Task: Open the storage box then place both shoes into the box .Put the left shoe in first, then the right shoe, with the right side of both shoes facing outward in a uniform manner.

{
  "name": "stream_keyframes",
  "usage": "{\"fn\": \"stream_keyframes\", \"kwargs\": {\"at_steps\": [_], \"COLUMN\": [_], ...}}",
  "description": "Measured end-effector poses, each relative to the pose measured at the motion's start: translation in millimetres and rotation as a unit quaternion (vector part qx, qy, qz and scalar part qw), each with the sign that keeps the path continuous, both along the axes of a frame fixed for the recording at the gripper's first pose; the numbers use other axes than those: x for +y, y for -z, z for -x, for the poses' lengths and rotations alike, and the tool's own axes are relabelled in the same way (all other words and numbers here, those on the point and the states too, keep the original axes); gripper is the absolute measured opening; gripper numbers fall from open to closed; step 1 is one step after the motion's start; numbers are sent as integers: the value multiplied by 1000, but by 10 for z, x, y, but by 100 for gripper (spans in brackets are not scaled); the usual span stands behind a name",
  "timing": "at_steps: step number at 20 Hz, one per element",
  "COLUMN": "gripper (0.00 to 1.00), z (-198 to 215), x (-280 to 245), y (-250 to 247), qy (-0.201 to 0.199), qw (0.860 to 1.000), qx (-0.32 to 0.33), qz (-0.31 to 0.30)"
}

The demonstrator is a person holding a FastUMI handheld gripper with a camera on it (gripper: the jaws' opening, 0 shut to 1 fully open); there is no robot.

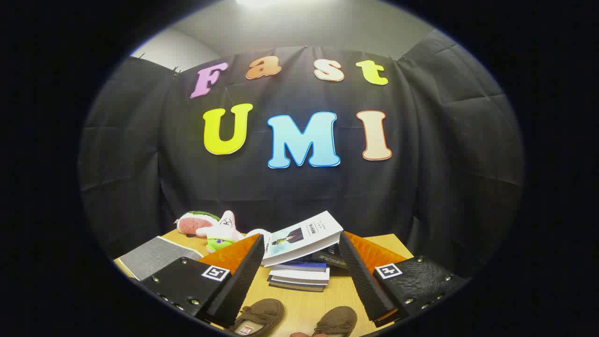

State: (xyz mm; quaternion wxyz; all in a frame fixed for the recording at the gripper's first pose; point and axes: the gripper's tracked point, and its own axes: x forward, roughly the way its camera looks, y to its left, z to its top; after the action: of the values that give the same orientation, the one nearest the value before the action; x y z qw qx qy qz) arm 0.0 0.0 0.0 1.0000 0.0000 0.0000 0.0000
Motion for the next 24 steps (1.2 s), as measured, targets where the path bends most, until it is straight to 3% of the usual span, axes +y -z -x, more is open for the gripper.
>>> {"fn": "stream_keyframes", "kwargs": {"at_steps": [6,14,19,24], "gripper": [98,98,98,98], "z": [46,103,-16,-114], "x": [-142,-187,-20,424], "y": [24,4,202,631], "qy": [30,27,-13,-88], "qw": [1000,1000,999,989], "qx": [-3,-5,24,96], "qz": [2,-8,-27,-74]}}
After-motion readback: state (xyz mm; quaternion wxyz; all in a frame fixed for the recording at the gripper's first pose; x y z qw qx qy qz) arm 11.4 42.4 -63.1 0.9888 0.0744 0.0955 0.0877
